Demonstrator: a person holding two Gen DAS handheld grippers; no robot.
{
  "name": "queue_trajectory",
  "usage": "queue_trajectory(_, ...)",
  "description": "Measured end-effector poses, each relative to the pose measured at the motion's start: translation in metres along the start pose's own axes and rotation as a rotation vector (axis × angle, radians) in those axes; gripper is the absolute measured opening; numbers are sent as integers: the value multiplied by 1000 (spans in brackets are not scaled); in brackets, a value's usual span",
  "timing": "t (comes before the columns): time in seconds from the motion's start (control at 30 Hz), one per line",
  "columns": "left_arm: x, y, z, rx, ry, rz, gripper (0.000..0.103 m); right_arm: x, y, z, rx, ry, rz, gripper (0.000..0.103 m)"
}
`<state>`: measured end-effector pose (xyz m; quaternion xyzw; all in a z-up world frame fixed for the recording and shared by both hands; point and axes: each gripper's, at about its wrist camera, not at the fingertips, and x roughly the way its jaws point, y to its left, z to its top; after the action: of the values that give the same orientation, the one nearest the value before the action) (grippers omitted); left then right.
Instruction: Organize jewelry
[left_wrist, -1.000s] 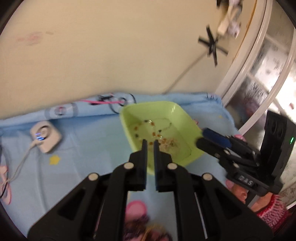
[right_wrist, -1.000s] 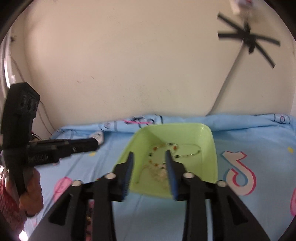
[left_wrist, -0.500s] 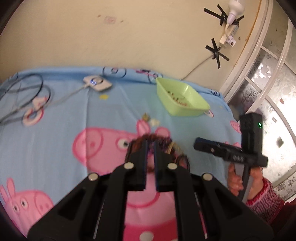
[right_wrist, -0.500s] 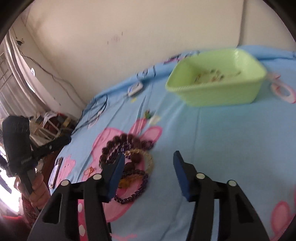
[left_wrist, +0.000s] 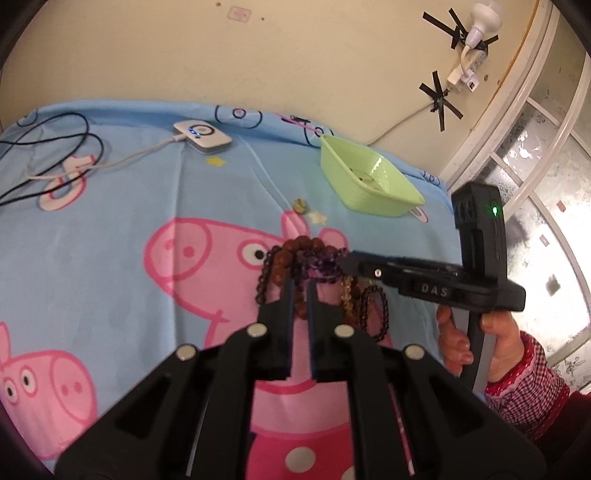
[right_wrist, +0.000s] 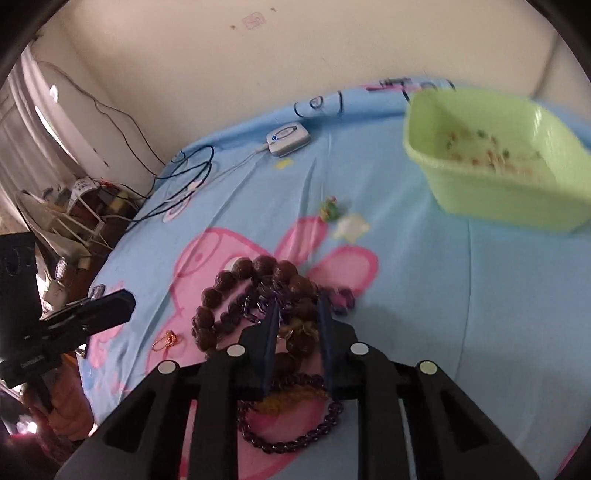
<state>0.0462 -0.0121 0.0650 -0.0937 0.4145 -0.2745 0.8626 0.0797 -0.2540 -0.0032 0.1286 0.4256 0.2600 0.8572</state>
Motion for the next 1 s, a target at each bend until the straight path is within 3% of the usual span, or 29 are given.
queue_trajectory(0.2, 26, -9, -2, 29, 43, -40, 6, -25, 4, -54, 8, 16, 27, 0)
queue_trajectory(0.3, 35, -9, -4, 19, 51, -50, 6, -37, 22, -64, -88, -27, -54, 0)
queue_trajectory(0.4, 42, -2, -4, -9, 57, -57, 6, -47, 40, -57, -185, -94, -108, 0)
queue_trajectory(0.53, 34, 9, -3, -41, 36, -59, 6, -24, 61, -31, -268, -59, -82, 1)
queue_trajectory(0.67, 22, 15, -5, -44, 18, -50, 6, 21, 62, -16, -304, 30, -122, 7)
queue_trajectory(0.77, 19, 18, -7, -39, 18, -46, 6, 34, 58, -12, -341, 24, -152, 7)
queue_trajectory(0.83, 18, 19, -8, -40, 17, -46, 6, 32, 51, -10, -282, 35, -110, 0)
queue_trajectory(0.9, 17, 17, -8, -31, 13, -40, 6, 27, 38, -11, -194, 72, -18, 0)
queue_trajectory(1.0, 14, 11, -7, -6, 3, -35, 6, 1, 37, -15, -145, 24, 50, 0)
